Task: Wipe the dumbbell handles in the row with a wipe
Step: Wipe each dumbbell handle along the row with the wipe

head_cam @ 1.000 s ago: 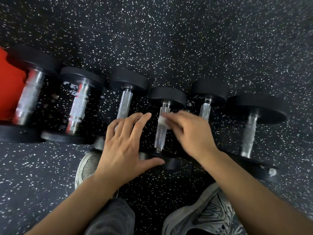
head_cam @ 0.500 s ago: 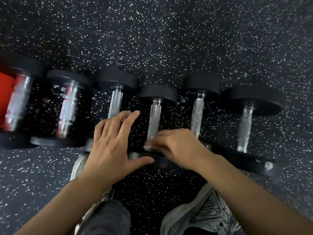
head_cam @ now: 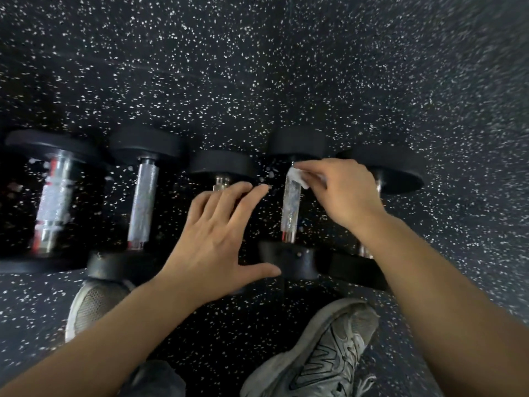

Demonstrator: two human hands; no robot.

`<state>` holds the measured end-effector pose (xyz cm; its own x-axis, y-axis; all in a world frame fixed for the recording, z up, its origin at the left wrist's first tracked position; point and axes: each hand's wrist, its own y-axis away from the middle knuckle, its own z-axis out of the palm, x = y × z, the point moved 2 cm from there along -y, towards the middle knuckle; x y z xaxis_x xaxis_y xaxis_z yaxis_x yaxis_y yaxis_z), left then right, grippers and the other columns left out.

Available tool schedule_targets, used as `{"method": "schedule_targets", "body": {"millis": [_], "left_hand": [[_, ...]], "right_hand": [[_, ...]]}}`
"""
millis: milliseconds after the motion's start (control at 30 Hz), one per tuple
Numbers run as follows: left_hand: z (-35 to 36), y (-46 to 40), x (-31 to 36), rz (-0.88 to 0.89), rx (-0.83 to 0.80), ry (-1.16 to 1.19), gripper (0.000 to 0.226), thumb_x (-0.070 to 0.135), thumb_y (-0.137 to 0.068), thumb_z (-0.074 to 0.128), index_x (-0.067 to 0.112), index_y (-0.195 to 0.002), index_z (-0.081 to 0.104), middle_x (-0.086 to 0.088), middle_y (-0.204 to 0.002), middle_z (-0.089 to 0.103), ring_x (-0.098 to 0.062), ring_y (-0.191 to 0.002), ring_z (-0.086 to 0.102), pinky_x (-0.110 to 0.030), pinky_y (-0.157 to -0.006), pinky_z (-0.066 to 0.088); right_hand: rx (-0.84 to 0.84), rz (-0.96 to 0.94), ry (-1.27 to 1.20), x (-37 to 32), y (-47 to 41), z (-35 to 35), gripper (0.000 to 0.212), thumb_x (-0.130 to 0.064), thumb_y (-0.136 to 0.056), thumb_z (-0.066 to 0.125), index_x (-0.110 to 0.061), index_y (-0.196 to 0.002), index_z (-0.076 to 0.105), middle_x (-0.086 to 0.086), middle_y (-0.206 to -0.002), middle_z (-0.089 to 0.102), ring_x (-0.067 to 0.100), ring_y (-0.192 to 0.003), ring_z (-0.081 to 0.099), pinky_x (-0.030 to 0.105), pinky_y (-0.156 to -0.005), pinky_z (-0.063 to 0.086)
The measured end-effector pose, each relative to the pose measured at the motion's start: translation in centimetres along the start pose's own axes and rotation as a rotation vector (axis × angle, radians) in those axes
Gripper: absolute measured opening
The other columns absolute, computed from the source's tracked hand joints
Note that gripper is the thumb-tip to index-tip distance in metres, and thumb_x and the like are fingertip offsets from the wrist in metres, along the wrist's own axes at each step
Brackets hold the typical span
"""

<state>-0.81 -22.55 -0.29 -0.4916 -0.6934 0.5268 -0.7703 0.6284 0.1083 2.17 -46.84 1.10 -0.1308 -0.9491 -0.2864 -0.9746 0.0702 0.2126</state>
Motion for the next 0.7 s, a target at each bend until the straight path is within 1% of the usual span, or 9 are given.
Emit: {"method": "schedule_targets", "body": {"millis": [167,267,433,467,500,567,600,633,700], "left_hand": [[1.5,-0.5,0.4,-0.008,-0.018,-0.086,0.12,0.09,-0.067,0.061,0.02,-0.159,0.03,-0.006,-0.151,0.045,-0.028,-0.137,0.048,-0.051,-0.12,0.027],[1.6,-0.7,0.1,-0.054,-0.01,-0.087,0.127,0.097,-0.061,0.054,0.02,-0.159,0.03,-0.006,-0.15,0.046,-0.028,-0.136,0.048,-0.05,-0.119,0.025],[1.9,-1.0,-0.1,-0.085,-0.046,-0.106,0.133,0.101,-0.056,0.049,0.022,-0.16,0.025,-0.005,-0.153,0.043,-0.029,-0.138,0.046,-0.053,-0.121,0.024],[1.9,-1.1,-0.1,-0.082,-0.05,-0.111,0.133,0.101,-0.056,0.048,0.022,-0.16,0.025,-0.005,-0.153,0.043,-0.029,-0.138,0.046,-0.054,-0.121,0.025],[1.9,-1.2,0.0,-0.082,-0.055,-0.11,0.133,0.102,-0.056,0.048,0.023,-0.16,0.024,-0.004,-0.153,0.043,-0.029,-0.138,0.046,-0.054,-0.121,0.025],[2.1,-1.1,0.0,-0.087,-0.059,-0.088,0.132,0.102,-0.057,0.048,0.024,-0.161,0.023,-0.003,-0.154,0.042,-0.028,-0.14,0.045,-0.054,-0.122,0.025],[2.2,-0.9,0.0,-0.091,-0.052,-0.069,0.131,0.101,-0.058,0.049,0.024,-0.161,0.024,-0.002,-0.153,0.042,-0.027,-0.139,0.045,-0.053,-0.122,0.024],[2.4,-0.8,0.1,-0.093,-0.04,-0.05,0.13,0.101,-0.06,0.05,0.023,-0.16,0.026,-0.002,-0.153,0.042,-0.026,-0.139,0.045,-0.053,-0.122,0.024],[2.6,-0.6,0.2,-0.091,-0.016,-0.022,0.128,0.101,-0.06,0.052,0.024,-0.16,0.027,-0.001,-0.152,0.043,-0.026,-0.139,0.045,-0.052,-0.123,0.023]], "right_hand": [[-0.062,-0.043,-0.007,0.0,0.1,1.4,0.028,-0.041,-0.104,0.05,-0.041,-0.126,0.067,-0.005,-0.103,0.073,0.023,-0.095,0.068,0.042,-0.077,0.056],[-0.155,-0.111,-0.014,0.1,1.4,1.2,0.03,-0.042,-0.103,0.049,-0.041,-0.127,0.066,-0.009,-0.111,0.073,0.019,-0.102,0.068,0.041,-0.082,0.056],[-0.404,-0.235,0.014,0.0,3.6,1.4,0.029,-0.041,-0.101,0.055,-0.043,-0.128,0.065,-0.017,-0.122,0.072,0.01,-0.112,0.066,0.036,-0.093,0.054],[-0.376,-0.238,0.001,-0.1,3.5,1.3,0.029,-0.043,-0.101,0.055,-0.044,-0.128,0.065,-0.016,-0.121,0.073,0.01,-0.111,0.068,0.037,-0.091,0.055],[-0.288,-0.225,-0.02,0.0,3.1,1.1,0.029,-0.044,-0.101,0.054,-0.045,-0.128,0.065,-0.015,-0.117,0.074,0.012,-0.106,0.07,0.037,-0.087,0.057],[-0.039,-0.161,-0.052,0.1,1.9,0.4,0.029,-0.042,-0.102,0.055,-0.042,-0.128,0.066,-0.011,-0.106,0.076,0.015,-0.092,0.072,0.037,-0.077,0.058],[0.042,-0.12,-0.044,0.1,1.2,0.3,0.028,-0.039,-0.102,0.056,-0.041,-0.127,0.068,-0.008,-0.101,0.076,0.018,-0.086,0.071,0.038,-0.073,0.058],[0.063,-0.082,-0.016,0.1,0.5,0.5,0.028,-0.037,-0.102,0.056,-0.04,-0.126,0.069,-0.006,-0.097,0.075,0.02,-0.083,0.069,0.038,-0.071,0.057],[-0.006,-0.064,0.044,-0.2,-0.2,1.1,0.027,-0.039,-0.103,0.052,-0.04,-0.124,0.069,-0.004,-0.098,0.073,0.025,-0.086,0.069,0.04,-0.072,0.056]]}}
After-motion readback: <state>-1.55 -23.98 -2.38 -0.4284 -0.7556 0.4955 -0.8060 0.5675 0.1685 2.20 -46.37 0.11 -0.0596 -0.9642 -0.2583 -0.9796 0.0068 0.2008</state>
